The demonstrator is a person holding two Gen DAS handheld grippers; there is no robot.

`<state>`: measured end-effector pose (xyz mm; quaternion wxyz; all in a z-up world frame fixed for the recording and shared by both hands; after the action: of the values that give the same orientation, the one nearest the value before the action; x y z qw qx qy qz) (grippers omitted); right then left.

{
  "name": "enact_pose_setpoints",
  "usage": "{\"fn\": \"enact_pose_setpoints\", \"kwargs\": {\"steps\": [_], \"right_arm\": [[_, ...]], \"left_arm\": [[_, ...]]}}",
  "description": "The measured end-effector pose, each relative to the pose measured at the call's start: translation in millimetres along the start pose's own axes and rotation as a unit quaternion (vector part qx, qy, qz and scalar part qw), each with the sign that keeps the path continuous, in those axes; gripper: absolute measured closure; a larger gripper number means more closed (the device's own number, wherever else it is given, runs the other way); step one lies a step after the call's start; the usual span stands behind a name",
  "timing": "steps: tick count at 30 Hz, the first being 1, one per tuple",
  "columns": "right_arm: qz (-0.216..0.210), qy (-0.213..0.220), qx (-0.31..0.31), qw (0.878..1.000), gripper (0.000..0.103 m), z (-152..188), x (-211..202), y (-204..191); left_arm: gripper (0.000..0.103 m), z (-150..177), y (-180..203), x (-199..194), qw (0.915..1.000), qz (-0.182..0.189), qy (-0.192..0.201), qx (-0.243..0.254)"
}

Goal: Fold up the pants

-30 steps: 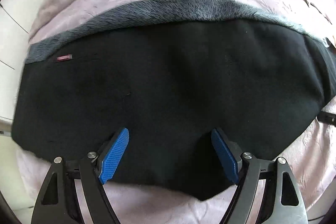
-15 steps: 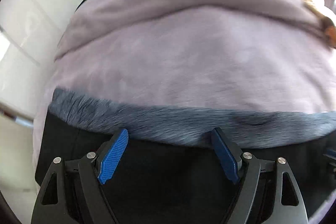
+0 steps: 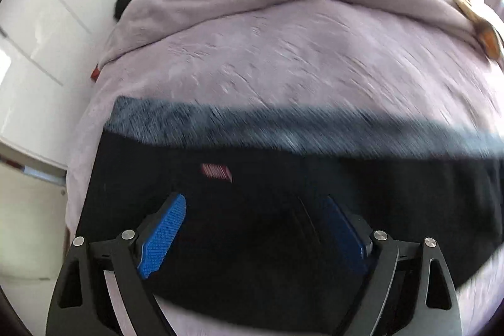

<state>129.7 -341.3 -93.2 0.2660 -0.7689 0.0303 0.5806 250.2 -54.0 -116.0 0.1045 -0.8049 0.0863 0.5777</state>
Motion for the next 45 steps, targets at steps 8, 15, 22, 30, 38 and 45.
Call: {"fn": "enact_pose_setpoints", "kwargs": {"steps": [8, 15, 22, 30, 38, 45], "right_arm": [[-0.008, -0.011, 0.086, 0.996, 0.064, 72, -49, 60], [-0.004, 0.019, 0.165, 0.986, 0.063, 99, -92, 133], [-0.018, 0.105, 0.313, 0.944, 0.063, 82, -142, 265], [-0.041, 0.121, 0.383, 0.915, 0.063, 51, -126, 354], [-0.096, 0.126, 0.400, 0.903, 0.083, 67, -125, 375], [-0.129, 0.127, 0.402, 0.898, 0.062, 45, -123, 387]], "left_arm": [[0.013, 50, 90, -42, 0.9947, 0.048, -0.040, 0.082], [0.013, 63, 182, -60, 0.9837, 0.082, -0.055, 0.150], [0.013, 43, 250, -62, 0.9811, 0.084, -0.049, 0.168], [0.013, 27, 312, -48, 0.9826, 0.075, -0.055, 0.161], [0.013, 25, 327, -34, 0.9841, 0.060, -0.059, 0.156], [0.013, 11, 334, -42, 0.9853, 0.063, -0.047, 0.152]]}}
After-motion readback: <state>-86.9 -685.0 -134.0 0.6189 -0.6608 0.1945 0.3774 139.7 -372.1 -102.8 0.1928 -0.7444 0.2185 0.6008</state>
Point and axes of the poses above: each gripper's, at about its wrist camera, not at the fingertips, and x roughly the way its jaws point, y to its right, z to its underside, the point moved 4 cm from there along x, roughly the way its jaws point, and after that the axes turned 5 degrees about z, right-handed, at the moved point
